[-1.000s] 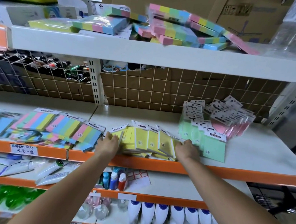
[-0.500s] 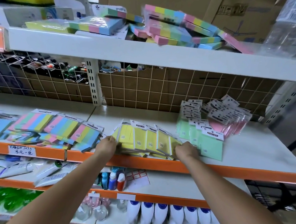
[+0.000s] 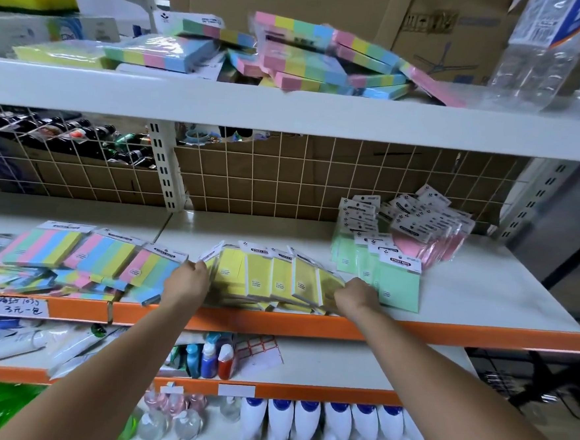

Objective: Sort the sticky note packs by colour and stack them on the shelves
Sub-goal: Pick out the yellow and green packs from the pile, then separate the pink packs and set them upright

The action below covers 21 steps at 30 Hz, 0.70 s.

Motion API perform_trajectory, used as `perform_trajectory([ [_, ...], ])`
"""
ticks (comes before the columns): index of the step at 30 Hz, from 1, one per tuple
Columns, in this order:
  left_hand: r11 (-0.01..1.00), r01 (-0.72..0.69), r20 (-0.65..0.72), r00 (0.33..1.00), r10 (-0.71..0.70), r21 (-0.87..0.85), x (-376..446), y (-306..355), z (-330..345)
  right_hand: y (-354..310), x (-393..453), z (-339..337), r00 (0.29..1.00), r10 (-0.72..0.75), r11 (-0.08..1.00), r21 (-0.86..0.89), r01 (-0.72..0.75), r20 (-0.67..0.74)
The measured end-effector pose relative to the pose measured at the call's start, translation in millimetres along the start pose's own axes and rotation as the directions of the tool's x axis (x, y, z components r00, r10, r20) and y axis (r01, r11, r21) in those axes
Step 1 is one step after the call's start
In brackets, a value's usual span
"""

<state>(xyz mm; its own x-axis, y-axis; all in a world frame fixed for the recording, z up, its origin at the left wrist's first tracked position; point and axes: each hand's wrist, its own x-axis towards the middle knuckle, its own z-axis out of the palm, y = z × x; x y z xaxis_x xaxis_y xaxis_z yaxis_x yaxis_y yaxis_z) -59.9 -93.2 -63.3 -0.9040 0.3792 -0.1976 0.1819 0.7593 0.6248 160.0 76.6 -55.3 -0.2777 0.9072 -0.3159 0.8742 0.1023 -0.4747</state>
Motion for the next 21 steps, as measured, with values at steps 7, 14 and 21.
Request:
perform_trajectory([
  [7,0.984,-0.168,-0.171,0.973,0.156,-0.058,-24.2,47.9,2.5,13.5,2.0,-19.3,0.995,-0.044,0.998,0.042,0.048,-0.092],
  [14,0.851,-0.433,-0.046,0.897,0.440,-0.298,-74.9,126.9,40.5,44.8,19.5,-61.3,0.967,-0.030,0.998,0.039,0.042,-0.253],
  [21,0.888,-0.245,0.312,0.872,0.377,-0.389,-107.9,177.1,101.7,88.2,51.1,-82.1,0.962,0.186,0.960,0.244,-0.135,-0.198],
])
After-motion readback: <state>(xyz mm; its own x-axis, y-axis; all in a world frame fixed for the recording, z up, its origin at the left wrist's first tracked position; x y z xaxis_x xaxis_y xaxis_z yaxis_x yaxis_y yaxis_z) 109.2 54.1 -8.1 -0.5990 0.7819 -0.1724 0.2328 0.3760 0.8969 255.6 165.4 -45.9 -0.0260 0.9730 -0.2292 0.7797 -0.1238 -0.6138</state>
